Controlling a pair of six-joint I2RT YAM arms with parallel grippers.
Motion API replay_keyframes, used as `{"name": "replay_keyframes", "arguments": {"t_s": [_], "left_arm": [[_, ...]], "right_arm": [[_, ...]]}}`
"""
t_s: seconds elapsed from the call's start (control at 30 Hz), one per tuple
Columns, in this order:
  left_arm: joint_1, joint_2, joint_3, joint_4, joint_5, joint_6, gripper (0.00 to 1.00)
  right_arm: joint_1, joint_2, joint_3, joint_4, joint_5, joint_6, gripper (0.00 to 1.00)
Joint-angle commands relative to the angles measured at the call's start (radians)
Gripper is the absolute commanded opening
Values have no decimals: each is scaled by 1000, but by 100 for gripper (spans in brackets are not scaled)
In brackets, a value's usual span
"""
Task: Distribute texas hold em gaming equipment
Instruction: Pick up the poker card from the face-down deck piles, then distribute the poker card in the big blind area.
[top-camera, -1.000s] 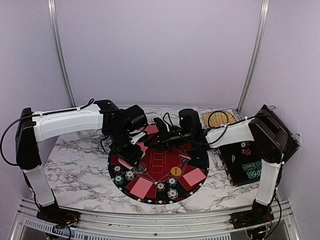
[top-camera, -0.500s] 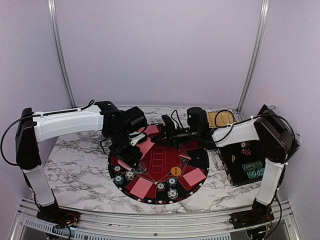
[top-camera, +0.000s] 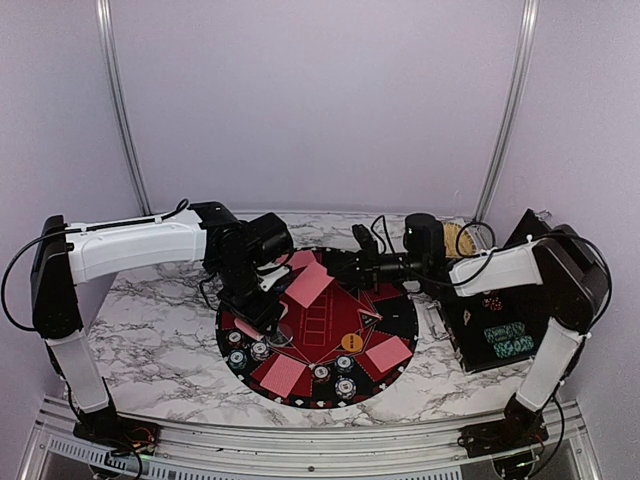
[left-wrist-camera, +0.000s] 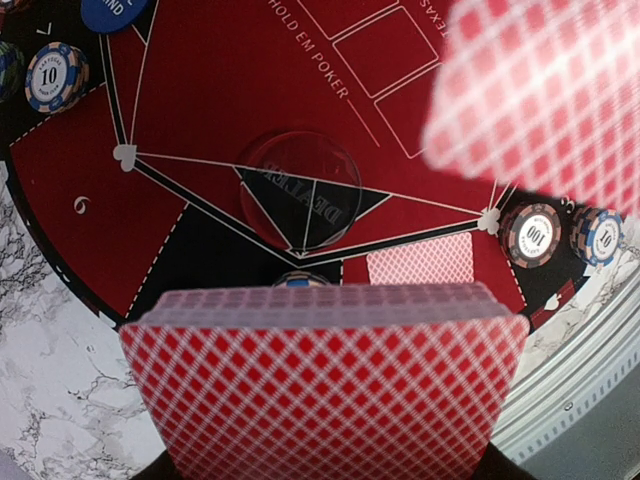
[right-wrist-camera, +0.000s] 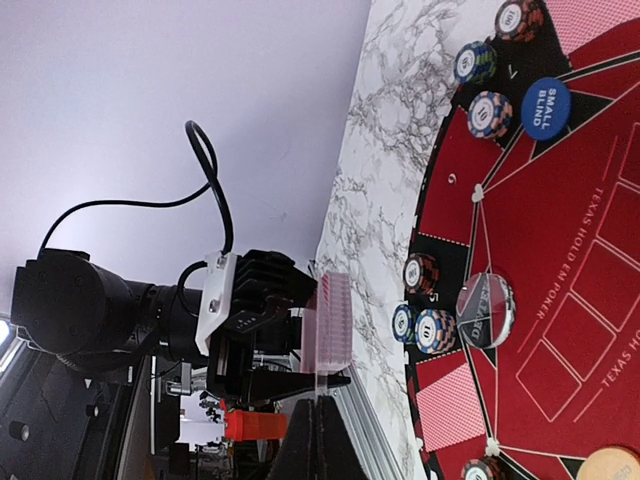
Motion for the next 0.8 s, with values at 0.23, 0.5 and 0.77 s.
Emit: {"name": "replay_keyframes", "arguments": {"t_s": [0.23, 0.5, 0.77], "left_arm": [[8, 3, 13, -3, 9, 5, 36], [8, 16, 29, -3, 17, 12, 36], [7, 13, 25, -5, 18, 12, 36]], "right_arm": [[-129, -206, -243, -39, 0, -61, 0], [-236, -410, -476, -223, 23, -184, 0], [-272, -504, -579, -391, 60, -302, 0]]}}
